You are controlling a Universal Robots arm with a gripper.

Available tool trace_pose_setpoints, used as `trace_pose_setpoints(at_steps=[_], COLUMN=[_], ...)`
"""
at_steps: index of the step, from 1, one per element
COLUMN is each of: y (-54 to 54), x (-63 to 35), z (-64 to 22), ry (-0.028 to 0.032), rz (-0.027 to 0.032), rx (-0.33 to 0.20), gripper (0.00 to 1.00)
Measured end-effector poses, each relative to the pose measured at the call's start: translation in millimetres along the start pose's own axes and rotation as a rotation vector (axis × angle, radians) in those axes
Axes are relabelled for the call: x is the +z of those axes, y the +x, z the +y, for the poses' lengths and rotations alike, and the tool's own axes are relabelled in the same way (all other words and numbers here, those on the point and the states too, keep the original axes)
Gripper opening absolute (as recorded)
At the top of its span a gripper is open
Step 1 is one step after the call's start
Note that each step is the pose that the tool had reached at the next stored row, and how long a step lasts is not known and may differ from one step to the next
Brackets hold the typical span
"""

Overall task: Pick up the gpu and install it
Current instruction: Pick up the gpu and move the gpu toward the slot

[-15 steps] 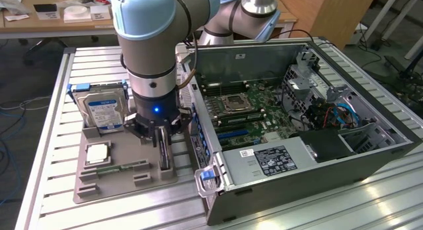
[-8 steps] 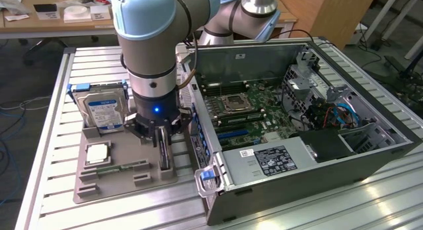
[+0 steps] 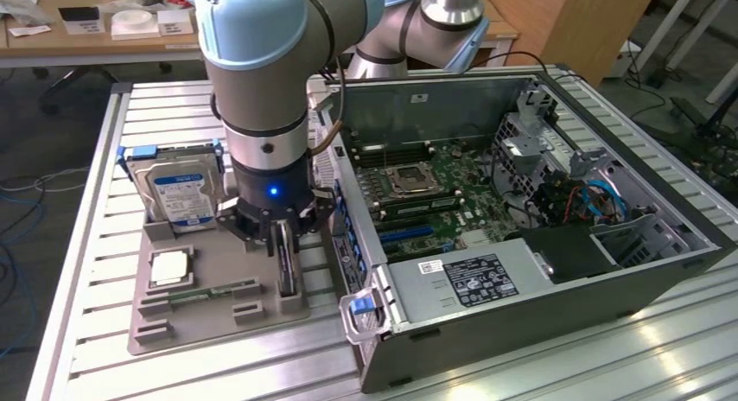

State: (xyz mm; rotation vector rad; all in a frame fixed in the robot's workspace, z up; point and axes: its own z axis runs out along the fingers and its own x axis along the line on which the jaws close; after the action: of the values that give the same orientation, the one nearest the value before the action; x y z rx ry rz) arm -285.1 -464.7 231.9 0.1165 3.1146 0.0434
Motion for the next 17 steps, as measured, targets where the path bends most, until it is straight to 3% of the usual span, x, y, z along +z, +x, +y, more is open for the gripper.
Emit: trace_pose_setpoints(at_steps=[4, 7, 17], y=[0.0, 0.0, 0.0], x=[0.0, 0.0, 0.0], z=[0.0, 0.0, 0.0], ry=[0.0000, 0.0001, -0.0004], rz=[0.0000, 0.0000, 0.0005], rx=[0.000, 0.000, -0.020], gripper=[0.38, 0.27, 0.27])
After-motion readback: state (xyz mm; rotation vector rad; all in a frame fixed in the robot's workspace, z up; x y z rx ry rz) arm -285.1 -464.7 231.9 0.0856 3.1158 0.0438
